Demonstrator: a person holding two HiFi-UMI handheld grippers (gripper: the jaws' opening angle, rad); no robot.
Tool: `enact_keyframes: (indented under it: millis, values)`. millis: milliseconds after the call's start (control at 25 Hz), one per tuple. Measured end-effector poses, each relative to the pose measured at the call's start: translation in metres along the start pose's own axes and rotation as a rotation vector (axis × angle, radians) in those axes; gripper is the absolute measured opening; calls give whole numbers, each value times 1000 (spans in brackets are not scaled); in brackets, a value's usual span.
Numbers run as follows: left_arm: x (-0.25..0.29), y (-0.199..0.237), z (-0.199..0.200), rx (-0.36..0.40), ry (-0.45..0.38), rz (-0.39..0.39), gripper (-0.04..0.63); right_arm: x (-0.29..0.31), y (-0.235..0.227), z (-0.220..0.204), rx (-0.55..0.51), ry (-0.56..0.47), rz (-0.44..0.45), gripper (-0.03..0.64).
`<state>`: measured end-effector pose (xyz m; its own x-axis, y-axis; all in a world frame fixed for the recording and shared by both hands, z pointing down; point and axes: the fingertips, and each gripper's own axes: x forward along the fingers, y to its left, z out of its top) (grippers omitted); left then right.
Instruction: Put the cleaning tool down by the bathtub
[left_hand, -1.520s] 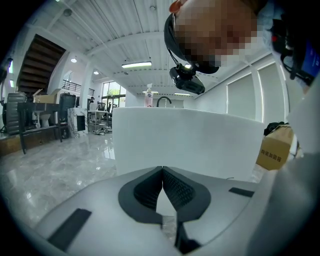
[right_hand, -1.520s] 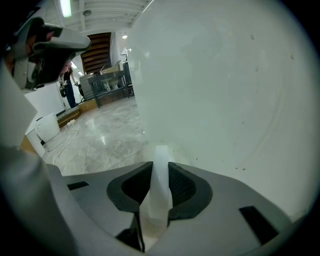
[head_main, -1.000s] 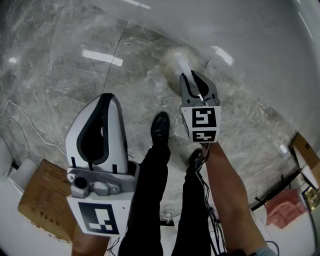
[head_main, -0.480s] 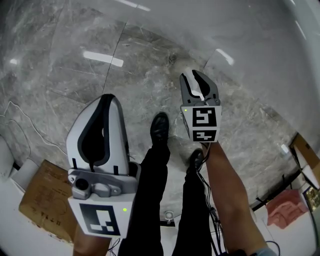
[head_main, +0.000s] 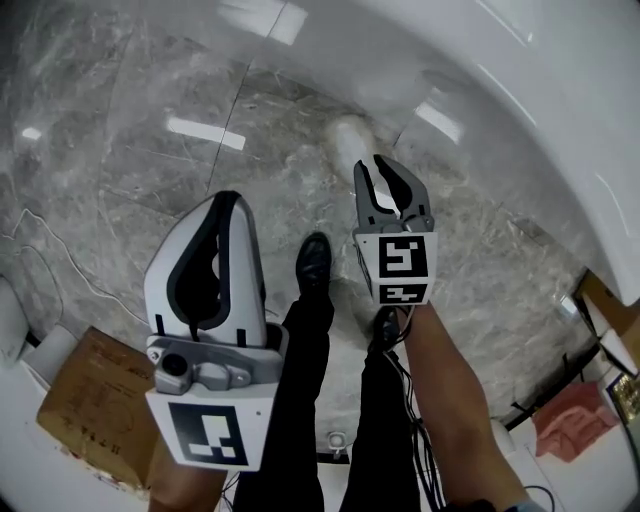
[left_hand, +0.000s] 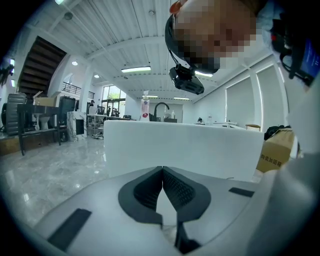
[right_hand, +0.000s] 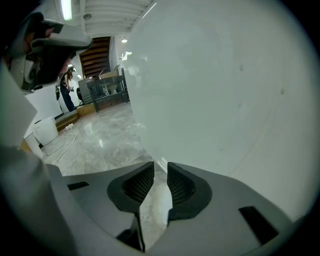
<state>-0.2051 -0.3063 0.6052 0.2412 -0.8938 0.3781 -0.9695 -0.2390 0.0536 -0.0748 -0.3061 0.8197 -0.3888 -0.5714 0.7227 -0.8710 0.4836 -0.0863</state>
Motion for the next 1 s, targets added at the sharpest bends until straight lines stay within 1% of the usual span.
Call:
enact_keyframes:
  millis: [160,240,360,520,600,720,840,1000]
  values:
    - [-8,-4,32,-3,-31,9,17,-35,2,30,23,-36,-20,61]
    - [-14,-7,52,0,-52,13,17,-57,5,54,30,-69,-32,44]
    - [-27,-13,83,3,-84,20,17,-97,15,93,36,-139,-15,15]
    - [-45,-24,125,8,-139,34,17,-155,22,164,9,-339,9,15]
    - [-57,-30,147,10,-165,37,17,-191,29,196,15,-403,16,15]
    - [-78,-41,179,10,-186,40,17,-245,37,231,18,-441,26,15]
    - [-96,-52,209,17,-223,44,17,-291,43,255,-5,-481,49,14]
    - [-116,-65,241,37,-266,45,17,-339,45,279,-13,-549,41,14]
